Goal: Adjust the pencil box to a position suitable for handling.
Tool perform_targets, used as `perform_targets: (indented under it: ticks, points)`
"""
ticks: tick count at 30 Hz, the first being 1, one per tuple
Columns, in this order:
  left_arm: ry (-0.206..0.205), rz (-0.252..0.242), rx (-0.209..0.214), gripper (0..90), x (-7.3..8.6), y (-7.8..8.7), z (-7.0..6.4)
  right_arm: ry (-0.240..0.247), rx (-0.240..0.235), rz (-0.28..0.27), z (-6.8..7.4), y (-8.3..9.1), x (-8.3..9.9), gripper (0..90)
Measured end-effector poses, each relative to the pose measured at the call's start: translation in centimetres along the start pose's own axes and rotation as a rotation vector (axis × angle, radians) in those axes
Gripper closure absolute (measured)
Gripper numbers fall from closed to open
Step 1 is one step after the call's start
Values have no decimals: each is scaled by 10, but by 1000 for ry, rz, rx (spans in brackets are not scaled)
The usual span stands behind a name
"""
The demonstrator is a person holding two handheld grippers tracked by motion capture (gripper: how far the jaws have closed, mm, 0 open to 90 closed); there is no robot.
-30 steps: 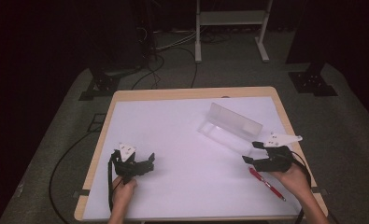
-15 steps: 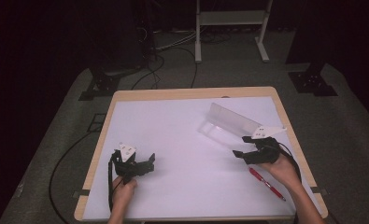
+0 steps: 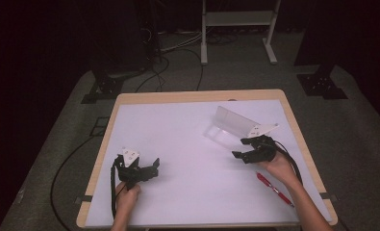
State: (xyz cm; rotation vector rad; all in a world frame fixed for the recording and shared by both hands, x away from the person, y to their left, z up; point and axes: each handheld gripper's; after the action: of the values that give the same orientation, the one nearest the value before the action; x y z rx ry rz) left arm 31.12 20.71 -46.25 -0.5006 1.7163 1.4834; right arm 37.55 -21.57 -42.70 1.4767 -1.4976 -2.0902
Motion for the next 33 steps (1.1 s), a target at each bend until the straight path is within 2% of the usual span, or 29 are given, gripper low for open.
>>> perform_targets:
  ticks: [8, 24, 26, 31, 33]
  points:
    - [2, -2, 1, 0, 0, 0, 0, 6, 5, 28, -4, -12, -7, 348]
    - [12, 4, 2, 0, 0, 0, 2, 4, 4, 100, -14, -36, -17, 439]
    - [12, 5, 2, 0, 0, 0, 2, -9, -4, 107, -14, -38, -16, 462]
    - [18, 4, 3, 0, 0, 0, 2, -5, -4, 118, -16, -43, -15, 517]
    - [18, 4, 3, 0, 0, 0, 2, -13, -3, 120, -17, -44, -14, 569]
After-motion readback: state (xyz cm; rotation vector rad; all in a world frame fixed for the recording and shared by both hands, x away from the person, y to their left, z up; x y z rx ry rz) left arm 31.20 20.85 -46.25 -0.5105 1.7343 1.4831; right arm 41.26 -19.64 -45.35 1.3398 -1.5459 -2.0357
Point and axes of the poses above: each handheld gripper's, and its own axes: y roughly backward along the jaws, x roughly out of its underside, z roughly to its left, and after that the axes turned 11 degrees about z, right-handed
